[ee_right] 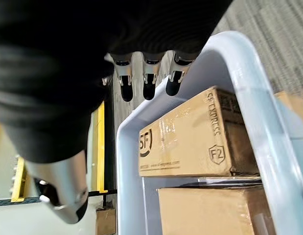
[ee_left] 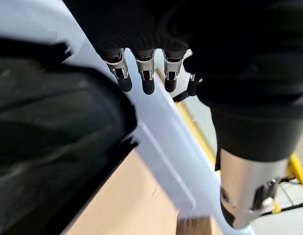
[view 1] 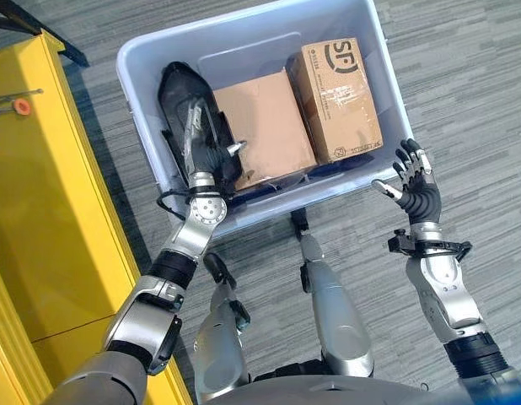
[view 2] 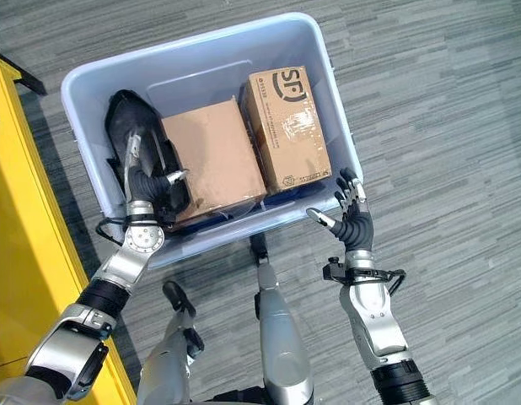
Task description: Move parts from the plastic box to the shelf.
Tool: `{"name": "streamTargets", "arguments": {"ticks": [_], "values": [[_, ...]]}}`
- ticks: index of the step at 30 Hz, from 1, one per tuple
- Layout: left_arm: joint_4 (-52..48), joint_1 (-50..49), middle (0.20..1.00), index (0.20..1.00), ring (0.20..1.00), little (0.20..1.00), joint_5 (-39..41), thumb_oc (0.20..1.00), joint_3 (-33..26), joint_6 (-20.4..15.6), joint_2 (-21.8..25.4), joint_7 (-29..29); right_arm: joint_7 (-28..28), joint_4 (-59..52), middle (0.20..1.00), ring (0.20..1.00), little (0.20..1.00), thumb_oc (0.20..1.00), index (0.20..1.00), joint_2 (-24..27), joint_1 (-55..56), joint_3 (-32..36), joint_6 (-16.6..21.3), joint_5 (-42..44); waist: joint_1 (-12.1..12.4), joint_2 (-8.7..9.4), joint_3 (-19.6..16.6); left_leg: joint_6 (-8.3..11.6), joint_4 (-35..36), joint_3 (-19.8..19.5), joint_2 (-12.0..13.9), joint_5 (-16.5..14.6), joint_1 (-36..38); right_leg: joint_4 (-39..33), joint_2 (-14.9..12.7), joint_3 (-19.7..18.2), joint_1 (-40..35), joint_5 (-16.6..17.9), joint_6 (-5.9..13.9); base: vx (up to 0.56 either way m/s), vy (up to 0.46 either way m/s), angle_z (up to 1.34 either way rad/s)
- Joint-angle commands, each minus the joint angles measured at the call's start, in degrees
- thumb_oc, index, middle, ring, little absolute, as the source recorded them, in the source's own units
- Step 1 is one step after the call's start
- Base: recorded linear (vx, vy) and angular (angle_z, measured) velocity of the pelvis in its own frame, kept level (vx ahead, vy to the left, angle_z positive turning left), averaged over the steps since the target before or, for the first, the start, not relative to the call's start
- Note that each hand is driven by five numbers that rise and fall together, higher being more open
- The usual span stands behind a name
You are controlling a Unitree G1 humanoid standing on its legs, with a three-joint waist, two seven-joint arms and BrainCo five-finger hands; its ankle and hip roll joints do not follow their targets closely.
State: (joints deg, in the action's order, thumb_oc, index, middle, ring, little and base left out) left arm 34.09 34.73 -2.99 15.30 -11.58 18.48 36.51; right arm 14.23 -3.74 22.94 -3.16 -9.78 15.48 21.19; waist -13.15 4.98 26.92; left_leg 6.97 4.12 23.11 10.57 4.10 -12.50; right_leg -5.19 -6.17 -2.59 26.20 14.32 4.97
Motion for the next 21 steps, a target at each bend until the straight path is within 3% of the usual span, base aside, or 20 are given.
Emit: {"name": "streamTargets", "arguments": {"ticks": [1,8,12,18,21], "values": [[7.44,4.6,1.0,1.0,1.0,1.0,8.23,1.0,-1.97,-0.99,1.8,0.25,0.23,-5.01,1.0,1.0,1.0,1.0,1.0,0.47,1.08,0.08,3.22,1.25,-0.53,2.71,-2.12,2.42,-4.23,-4.32,4.08,1.84,-2.66,4.53,-6.98,1.99,-4.06,-4.89,6.37,0.08,0.023,-0.01],[25.6,13.05,1.0,1.0,1.0,1.0,18.7,1.0,-5.6,0.03,2.76,-0.93,-0.19,-5.72,1.0,1.0,1.0,1.0,1.0,2.06,0.77,-3.22,3.26,2.22,-2.66,4.03,-2.59,2.99,-3.95,-3.03,4.41,2.02,-2.8,4.37,-6.05,0.6,-2.46,-4.33,6.51,0.0,0.002,-0.01],[34.38,17.31,1.0,1.0,1.0,1.0,21.29,1.0,-7.11,3.04,3.87,-3.07,-1.13,-6.52,1.0,1.0,1.0,1.0,1.0,3.26,1.11,-4.48,2.95,3.11,-4.29,4.94,-3.28,3.31,-4.46,-2.07,4.82,1.73,-2.74,4.6,-5.5,-0.34,-1.62,-4.24,6.49,0.01,-0.001,-0.14],[35.59,17.36,1.0,1.0,1.0,1.0,16.57,1.0,-4.98,4.83,3.4,-4.85,-2.47,-7.72,1.0,1.0,1.0,1.0,1.0,3.97,2.41,-4.2,2.87,3.73,-4.93,4.63,-4.08,3.44,-4.53,-1.69,4.88,1.65,-2.77,4.36,-5.28,-0.74,-1.26,-4.1,6.5,0.01,0.0,-0.16],[35.35,16.22,1.0,1.0,1.0,1.0,9.68,1.0,-0.35,6.22,1.41,-6.93,-3.49,-8.09,1.0,1.0,1.0,1.0,1.0,4.37,2.74,-3.86,2.64,4.09,-5.01,4.1,-4.26,3.34,-4.55,-1.81,4.76,1.7,-2.87,4.38,-5.4,-0.7,-1.33,-4.1,6.42,0.0,0.0,0.0]]}}
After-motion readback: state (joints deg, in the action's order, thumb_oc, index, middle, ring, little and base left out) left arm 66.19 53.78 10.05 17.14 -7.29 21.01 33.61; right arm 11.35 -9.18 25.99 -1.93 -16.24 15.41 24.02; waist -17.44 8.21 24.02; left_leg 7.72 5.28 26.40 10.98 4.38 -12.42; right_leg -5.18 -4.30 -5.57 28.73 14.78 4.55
